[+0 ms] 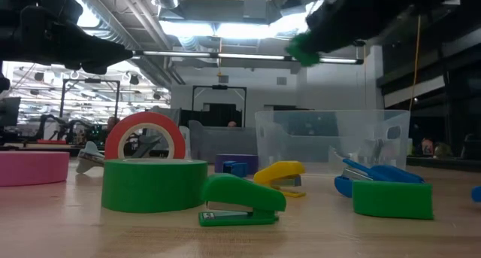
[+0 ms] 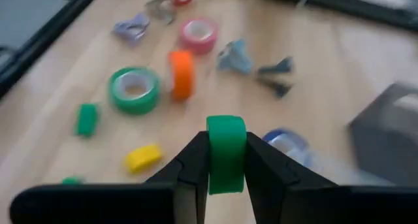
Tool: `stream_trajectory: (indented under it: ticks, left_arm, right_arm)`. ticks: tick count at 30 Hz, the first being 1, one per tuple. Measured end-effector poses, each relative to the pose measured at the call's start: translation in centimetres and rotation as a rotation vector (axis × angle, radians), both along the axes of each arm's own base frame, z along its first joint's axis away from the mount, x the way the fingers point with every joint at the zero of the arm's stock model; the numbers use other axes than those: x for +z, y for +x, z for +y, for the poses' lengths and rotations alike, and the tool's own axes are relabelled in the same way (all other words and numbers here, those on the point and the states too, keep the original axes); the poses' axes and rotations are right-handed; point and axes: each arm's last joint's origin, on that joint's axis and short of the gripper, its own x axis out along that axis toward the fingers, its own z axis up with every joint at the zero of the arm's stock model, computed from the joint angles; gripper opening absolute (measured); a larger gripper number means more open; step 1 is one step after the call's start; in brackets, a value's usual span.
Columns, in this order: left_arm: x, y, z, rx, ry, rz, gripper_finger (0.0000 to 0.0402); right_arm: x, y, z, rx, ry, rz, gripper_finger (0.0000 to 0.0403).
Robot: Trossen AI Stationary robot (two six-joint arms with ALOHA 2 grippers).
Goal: Pick and place Stapler, Stapler remover, tape
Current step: Put the green stapler into the black bin
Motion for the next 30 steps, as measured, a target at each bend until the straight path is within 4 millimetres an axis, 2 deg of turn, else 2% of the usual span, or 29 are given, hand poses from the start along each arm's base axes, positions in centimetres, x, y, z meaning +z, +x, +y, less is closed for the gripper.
stream_trajectory:
  ticks: [7, 12, 16, 20, 22, 25, 30]
  left_arm:
    - [0.0, 0.0, 0.0, 0.0, 0.0, 0.0, 0.0169]
    - [0.0, 0.0, 0.0, 0.0, 0.0, 0.0, 0.0169]
    - [0.0, 0.0, 0.0, 0.0, 0.0, 0.0, 0.0169]
    - [0.0, 0.0, 0.0, 0.0, 0.0, 0.0, 0.0169]
    - [0.0, 0.0, 0.0, 0.0, 0.0, 0.0, 0.0169]
    - [0.0, 0.0, 0.0, 0.0, 0.0, 0.001, 0.0169]
    - [0.0, 0.0, 0.0, 0.0, 0.0, 0.0, 0.0169]
  right_arm:
    - [0.7, 1.5, -3.0, -0.006, -0.11, -0.086, 0.0081]
    - [0.7, 2.0, -4.7, 0.126, -0.144, -0.089, 0.0081]
    - [0.6, 1.9, -5.0, 0.337, 0.039, -0.063, 0.0081]
    - [0.0, 1.1, -5.1, 0.564, 0.287, 0.055, 0.0076]
    - [0.0, 0.9, -5.7, 0.609, 0.377, 0.085, 0.0075]
    - [0.3, 1.4, -6.9, 0.566, 0.379, 0.038, 0.0079]
    - [1.3, 2.3, -9.3, 0.405, 0.259, -0.111, 0.0081]
